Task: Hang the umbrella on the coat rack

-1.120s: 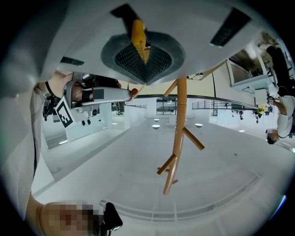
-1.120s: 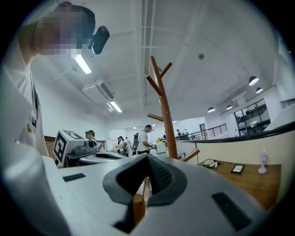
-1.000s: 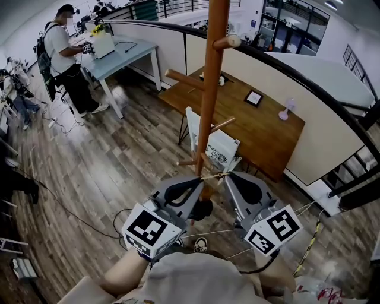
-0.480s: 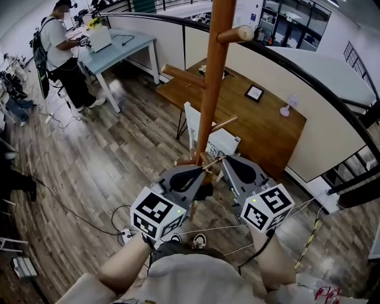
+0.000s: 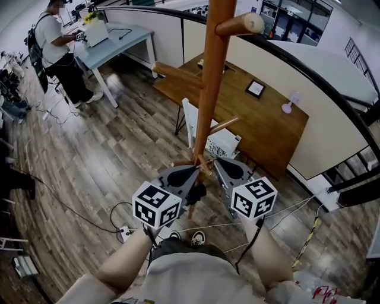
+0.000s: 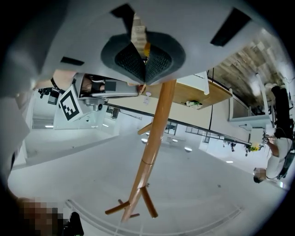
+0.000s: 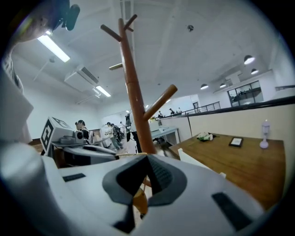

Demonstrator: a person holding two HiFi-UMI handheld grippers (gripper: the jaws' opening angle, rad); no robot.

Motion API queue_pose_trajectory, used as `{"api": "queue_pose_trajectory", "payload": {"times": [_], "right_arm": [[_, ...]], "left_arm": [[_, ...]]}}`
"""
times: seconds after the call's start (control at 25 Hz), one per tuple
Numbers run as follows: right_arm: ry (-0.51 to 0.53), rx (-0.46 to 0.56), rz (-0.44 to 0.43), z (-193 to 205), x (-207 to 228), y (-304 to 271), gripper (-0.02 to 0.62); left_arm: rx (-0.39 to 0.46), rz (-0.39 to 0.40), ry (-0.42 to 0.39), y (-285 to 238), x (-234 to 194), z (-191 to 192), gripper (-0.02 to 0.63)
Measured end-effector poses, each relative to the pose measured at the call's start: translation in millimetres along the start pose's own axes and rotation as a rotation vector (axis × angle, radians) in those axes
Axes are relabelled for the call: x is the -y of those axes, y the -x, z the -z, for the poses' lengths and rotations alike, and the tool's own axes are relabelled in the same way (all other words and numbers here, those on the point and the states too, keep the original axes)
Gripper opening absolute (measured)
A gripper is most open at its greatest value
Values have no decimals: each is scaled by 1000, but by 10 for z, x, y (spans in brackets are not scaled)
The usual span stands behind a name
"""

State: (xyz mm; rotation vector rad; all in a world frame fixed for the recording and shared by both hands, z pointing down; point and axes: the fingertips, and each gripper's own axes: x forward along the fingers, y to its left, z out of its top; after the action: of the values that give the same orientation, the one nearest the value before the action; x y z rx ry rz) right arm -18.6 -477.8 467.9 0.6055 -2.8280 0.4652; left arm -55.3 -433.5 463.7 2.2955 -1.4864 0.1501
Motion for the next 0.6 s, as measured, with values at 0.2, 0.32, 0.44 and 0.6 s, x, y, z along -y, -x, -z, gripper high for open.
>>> {"api": "queue_pose_trajectory", "payload": {"times": [0.2, 0.32, 0.44, 0.6], "right_arm": [[-46, -40, -18, 246, 88, -189, 5], [-107, -41, -47, 348, 135, -294, 5], [-121, -54, -54, 411, 161, -380, 5], [-132, -68, -75, 481, 101, -480, 5]], "left_arm": [[-23, -24, 88, -114, -223, 241, 3], [-37, -37, 125, -198, -318, 352, 3], [-41, -46, 158, -267, -387, 415, 3], [-58, -31, 147, -328, -412, 485, 3]]}}
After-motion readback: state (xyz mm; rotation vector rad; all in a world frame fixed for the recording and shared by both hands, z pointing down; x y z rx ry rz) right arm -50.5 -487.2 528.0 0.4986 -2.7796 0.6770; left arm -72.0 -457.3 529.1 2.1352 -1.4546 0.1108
